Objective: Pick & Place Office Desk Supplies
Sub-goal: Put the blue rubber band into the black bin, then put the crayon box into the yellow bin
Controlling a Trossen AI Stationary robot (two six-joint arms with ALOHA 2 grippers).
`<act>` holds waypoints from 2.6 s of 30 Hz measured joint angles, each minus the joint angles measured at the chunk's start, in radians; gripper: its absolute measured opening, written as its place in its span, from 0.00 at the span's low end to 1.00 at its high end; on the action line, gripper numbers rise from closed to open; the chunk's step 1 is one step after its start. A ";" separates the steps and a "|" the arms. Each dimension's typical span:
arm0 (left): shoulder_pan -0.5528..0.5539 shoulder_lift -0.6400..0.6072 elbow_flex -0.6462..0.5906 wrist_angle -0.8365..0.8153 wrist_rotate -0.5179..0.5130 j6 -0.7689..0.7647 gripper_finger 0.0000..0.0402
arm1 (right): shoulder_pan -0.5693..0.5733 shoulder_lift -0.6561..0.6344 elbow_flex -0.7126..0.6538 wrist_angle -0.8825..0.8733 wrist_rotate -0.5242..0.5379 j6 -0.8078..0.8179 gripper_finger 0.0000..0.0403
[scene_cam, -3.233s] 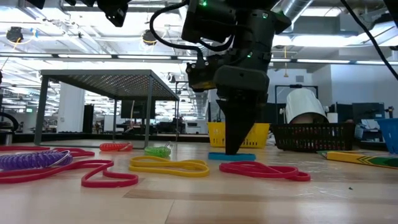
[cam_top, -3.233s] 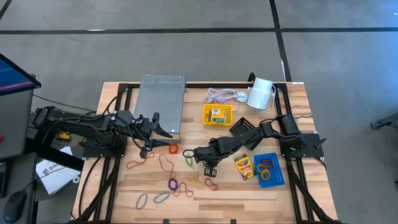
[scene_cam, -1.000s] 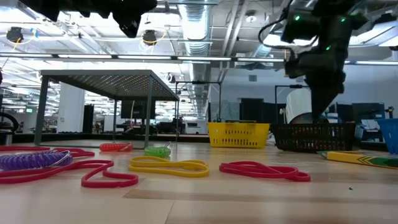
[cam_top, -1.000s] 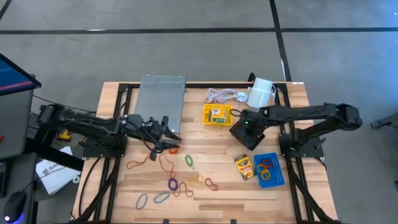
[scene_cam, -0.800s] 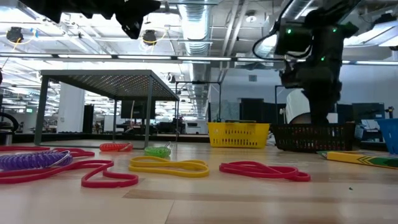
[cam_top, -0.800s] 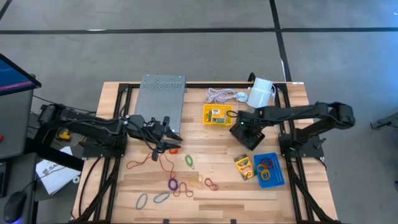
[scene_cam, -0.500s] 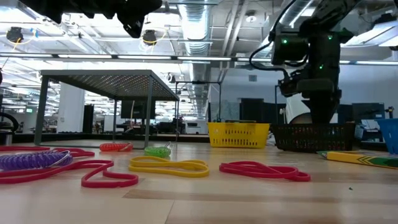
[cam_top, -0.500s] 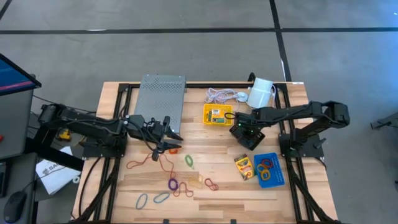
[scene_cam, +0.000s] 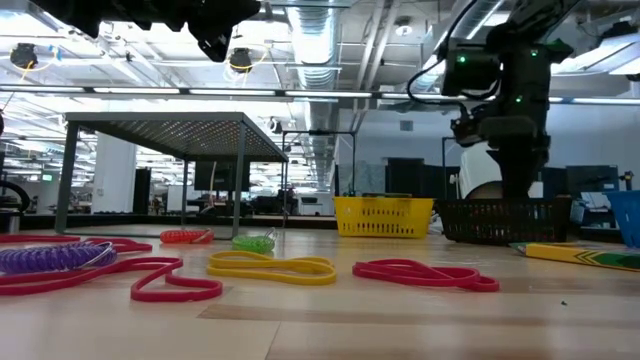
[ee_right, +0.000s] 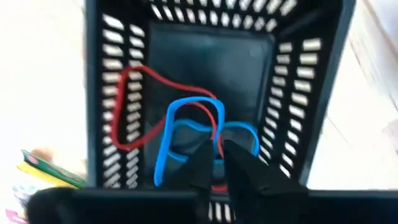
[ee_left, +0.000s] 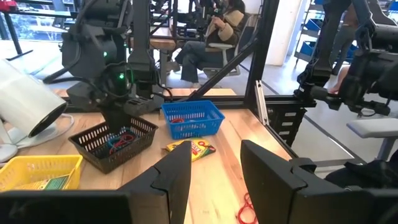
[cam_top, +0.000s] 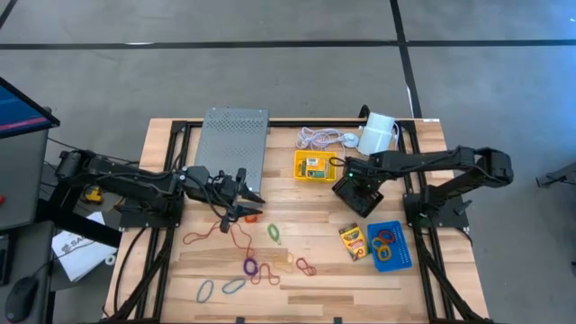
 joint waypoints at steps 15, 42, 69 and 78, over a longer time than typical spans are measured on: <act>0.000 0.000 0.000 -0.003 0.000 0.000 0.34 | -0.026 -0.002 0.058 -0.044 -0.031 -0.018 0.45; 0.000 0.000 0.000 -0.008 0.003 0.000 0.34 | 0.005 0.012 0.072 -0.002 -0.124 -0.012 0.30; 0.000 0.000 0.000 -0.015 0.000 0.000 0.34 | 0.154 0.011 0.114 0.149 -0.293 -0.108 0.27; 0.003 0.000 0.000 -0.005 0.000 0.000 0.34 | 0.306 0.023 0.151 0.165 -0.290 -0.273 0.23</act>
